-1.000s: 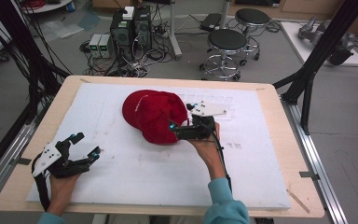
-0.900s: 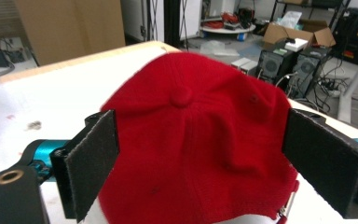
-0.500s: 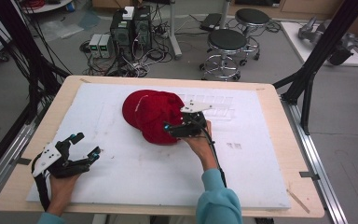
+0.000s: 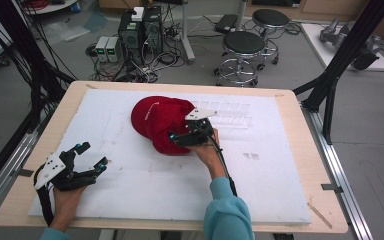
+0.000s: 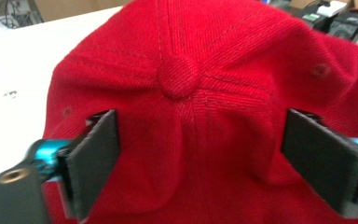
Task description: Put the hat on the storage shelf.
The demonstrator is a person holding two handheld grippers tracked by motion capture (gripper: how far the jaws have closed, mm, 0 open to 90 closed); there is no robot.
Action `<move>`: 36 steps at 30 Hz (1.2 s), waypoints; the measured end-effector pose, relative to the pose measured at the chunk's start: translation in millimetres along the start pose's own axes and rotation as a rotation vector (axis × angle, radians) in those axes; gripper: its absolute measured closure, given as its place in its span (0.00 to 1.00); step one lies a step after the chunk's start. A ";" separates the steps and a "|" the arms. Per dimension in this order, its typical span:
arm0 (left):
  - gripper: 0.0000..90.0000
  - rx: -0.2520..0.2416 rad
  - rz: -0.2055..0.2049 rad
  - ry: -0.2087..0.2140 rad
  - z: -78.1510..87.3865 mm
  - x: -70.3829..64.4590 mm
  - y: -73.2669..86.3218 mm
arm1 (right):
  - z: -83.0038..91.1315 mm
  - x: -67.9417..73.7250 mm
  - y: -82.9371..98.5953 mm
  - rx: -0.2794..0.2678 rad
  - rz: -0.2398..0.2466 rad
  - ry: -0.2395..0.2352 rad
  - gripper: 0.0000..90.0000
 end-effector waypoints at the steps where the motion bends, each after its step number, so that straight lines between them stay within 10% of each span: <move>1: 0.17 0.000 0.000 0.000 0.0 0.0 0.0 | -0.4 0.7 0.8 0.009 0.003 -0.002 0.19; 17: 0.17 0.000 0.000 0.000 0.0 -0.1 0.0 | 0.5 -1.4 2.7 0.060 0.016 0.102 0.87; 36: 0.17 0.000 0.001 0.000 -0.1 -0.1 0.0 | 19.5 0.5 -20.6 -0.078 0.082 0.174 0.92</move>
Point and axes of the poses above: each handheld gripper's, and its own axes: z roughly backward along the jaws, y roughly out of its underside, x roughly to its left, the point moved 6 cm from there along -z, roughly forward along the jaws, and after that the axes turned 2 degrees about -x, right-handed, at the moved point
